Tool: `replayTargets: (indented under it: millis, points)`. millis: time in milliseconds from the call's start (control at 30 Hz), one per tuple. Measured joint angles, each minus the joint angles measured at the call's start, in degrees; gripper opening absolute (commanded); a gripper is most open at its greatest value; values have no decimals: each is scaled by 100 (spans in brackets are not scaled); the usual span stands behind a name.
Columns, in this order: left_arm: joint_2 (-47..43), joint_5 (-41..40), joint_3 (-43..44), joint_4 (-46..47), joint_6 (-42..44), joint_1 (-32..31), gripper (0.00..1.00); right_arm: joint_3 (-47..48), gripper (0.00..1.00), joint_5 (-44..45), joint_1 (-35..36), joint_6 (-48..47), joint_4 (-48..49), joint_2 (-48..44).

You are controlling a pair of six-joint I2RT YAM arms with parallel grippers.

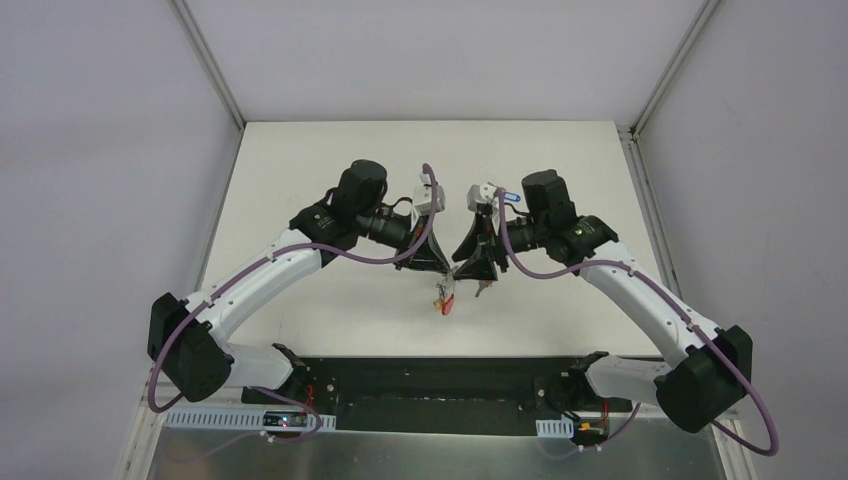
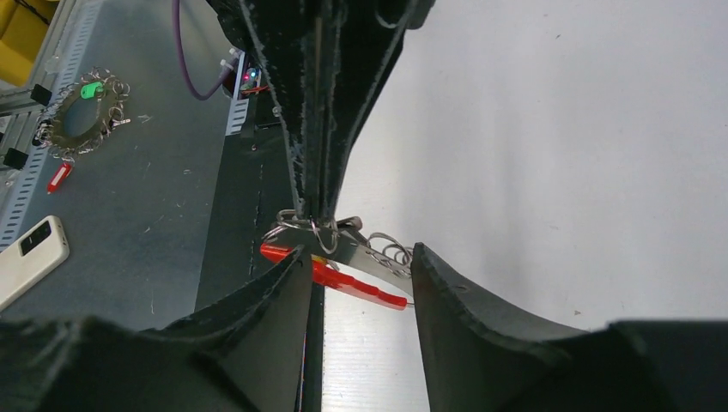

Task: Put the keys on the keyring
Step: Adjust the keyring.

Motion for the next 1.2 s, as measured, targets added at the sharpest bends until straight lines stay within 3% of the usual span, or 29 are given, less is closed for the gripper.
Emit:
replayTargets:
  millis: [167,433,767,933,1200]
  points:
    - [72,-2,0,393,-431,0,0,-114,41,-4,37,11,63,-103]
    - [96,0,-2,780,-809,2,0,-164,13,-42,70,94,157,-103]
    - [142,-7,-33,909,-874,39,0,-166,0,-83,70,140,146,-105]
    - [155,-26,-46,927,-874,37,0,-166,0,-81,70,42,57,-120]
    - [166,-70,-46,933,-879,39,26,-192,0,-79,70,-201,-94,-258]
